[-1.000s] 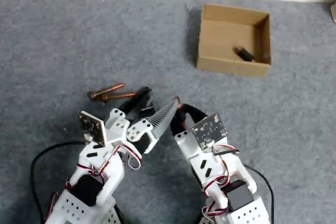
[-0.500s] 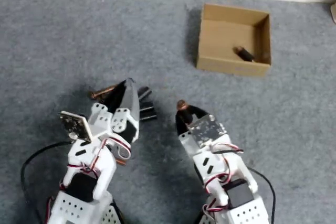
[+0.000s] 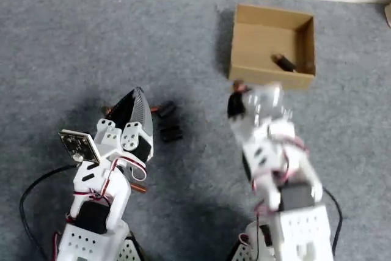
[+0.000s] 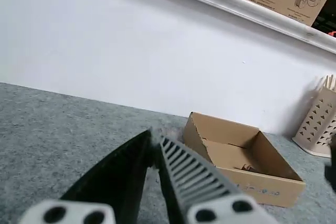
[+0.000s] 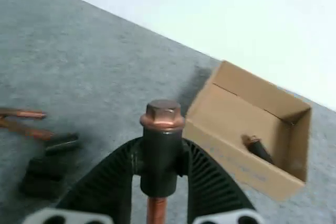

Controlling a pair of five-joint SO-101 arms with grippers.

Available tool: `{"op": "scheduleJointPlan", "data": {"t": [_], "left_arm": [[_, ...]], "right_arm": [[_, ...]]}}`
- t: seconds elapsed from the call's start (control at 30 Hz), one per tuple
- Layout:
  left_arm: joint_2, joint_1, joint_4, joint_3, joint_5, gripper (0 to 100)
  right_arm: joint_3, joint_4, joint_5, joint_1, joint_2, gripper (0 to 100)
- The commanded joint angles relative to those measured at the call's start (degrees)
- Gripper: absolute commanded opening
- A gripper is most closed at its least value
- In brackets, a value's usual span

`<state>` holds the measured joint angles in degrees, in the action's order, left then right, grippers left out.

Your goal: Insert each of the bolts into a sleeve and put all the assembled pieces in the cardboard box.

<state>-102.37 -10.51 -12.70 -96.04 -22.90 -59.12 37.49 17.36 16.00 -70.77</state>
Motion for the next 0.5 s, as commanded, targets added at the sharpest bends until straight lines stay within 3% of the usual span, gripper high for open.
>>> {"op": "scheduleJointPlan", "data": {"t": [0.0,0.47], "left_arm": [[0.2,0.2,-0.3,-1.2,0.1,1],[0.2,0.1,-0.3,-1.2,0.0,1]], "right_arm": [[23.6,-3.7,0.9,-5.1,28.7,0.5],[102.6,8.0,0.6,-19.6,107.4,0.5]]}}
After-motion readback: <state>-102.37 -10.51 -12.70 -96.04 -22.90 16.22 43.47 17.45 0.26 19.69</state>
